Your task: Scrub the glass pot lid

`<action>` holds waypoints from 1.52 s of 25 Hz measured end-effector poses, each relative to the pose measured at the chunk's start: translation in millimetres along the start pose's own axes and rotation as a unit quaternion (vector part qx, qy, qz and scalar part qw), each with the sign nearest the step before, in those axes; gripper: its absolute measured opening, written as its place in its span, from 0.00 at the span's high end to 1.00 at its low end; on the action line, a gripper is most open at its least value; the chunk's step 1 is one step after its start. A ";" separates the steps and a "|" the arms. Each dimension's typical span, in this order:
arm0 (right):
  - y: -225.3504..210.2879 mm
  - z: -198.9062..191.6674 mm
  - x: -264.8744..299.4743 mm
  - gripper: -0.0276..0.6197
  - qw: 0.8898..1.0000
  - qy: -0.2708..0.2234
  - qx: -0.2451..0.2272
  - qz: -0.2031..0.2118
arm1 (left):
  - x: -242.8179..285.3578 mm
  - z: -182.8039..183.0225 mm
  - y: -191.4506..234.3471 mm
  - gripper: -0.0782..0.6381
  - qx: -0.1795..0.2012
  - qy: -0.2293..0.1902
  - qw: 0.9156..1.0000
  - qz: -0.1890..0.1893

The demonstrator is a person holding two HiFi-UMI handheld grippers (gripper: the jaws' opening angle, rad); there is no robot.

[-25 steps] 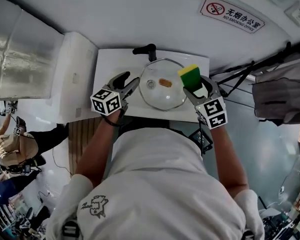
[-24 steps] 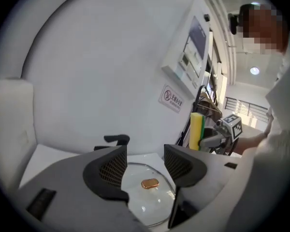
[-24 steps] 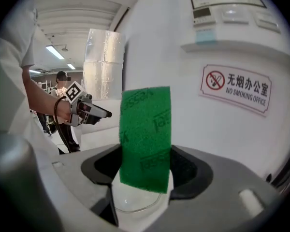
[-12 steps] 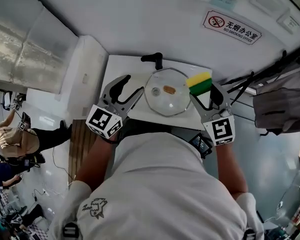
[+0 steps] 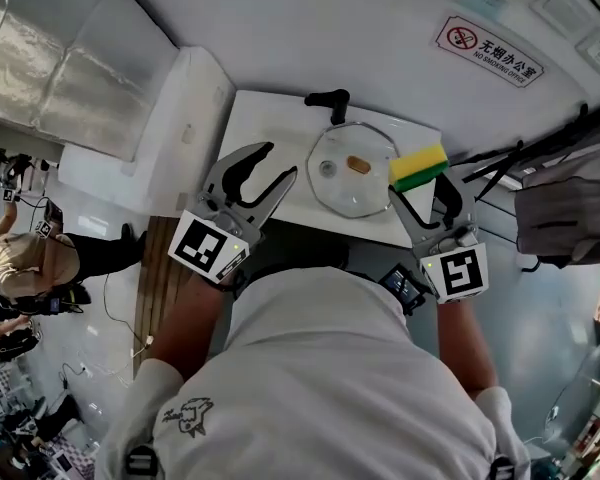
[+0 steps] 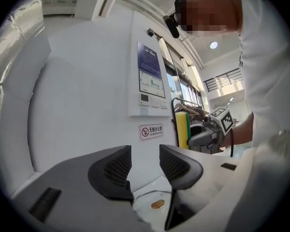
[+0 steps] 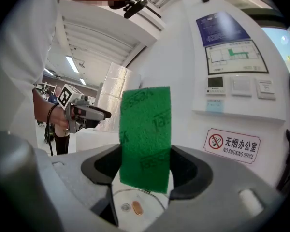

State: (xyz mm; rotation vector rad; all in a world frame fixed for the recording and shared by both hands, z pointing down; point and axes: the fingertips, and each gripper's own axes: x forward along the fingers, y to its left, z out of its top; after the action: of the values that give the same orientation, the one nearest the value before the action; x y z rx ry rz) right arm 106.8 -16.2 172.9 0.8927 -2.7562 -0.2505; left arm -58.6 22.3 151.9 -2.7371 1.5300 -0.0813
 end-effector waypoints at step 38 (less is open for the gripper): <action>191.8 -12.5 -214.3 0.50 0.996 0.044 0.079 -0.004 | -177.5 -7.4 -202.8 0.89 -0.043 -0.001 0.997 -0.058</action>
State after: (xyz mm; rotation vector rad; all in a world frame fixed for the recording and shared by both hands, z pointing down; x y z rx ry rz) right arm 172.5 263.3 193.6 0.9304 -2.7193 0.0063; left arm 20.8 279.9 157.6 -2.8906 1.4054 -0.0145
